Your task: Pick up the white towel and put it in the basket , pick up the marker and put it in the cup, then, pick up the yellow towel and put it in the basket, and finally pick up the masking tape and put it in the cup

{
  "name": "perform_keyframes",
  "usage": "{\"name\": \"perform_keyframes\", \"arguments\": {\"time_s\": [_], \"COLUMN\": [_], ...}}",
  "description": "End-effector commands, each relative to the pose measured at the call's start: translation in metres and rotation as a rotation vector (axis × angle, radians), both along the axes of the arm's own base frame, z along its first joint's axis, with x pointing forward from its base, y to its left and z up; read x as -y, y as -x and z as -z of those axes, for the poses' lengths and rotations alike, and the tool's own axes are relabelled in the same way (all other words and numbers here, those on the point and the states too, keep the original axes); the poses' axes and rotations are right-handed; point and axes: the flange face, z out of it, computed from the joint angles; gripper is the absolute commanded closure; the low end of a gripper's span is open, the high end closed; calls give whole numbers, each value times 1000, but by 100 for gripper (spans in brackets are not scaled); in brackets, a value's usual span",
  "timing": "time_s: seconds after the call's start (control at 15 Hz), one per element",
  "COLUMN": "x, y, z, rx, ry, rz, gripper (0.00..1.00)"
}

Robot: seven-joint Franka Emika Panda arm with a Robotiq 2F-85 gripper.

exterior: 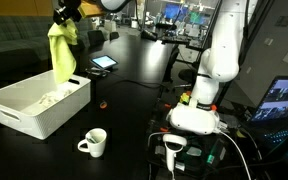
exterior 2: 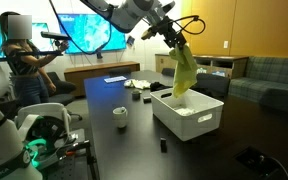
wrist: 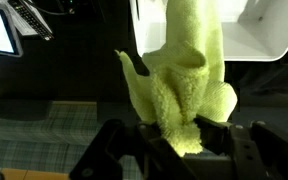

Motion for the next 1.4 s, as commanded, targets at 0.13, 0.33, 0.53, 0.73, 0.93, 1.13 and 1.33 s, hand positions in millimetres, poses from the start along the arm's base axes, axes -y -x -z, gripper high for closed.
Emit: {"name": "perform_keyframes", "arguments": {"time_s": [0.13,0.33,0.53,0.73,0.93,1.13,1.33], "x": [-22,-30,-28,-22,-13,-6,-1], "y": [-66,-89,-101,-94,-62,-25,15], "z": [16,29,39,51,79,119,159], "rx": [-101,-161,-206,-246,-315,-402,-474], "ry": [13,19,26,51,80,93,78], "rz": [-78,-108,-130,-164,-195,-227,-224], "gripper": [97,96,56,34,12,0,0]}}
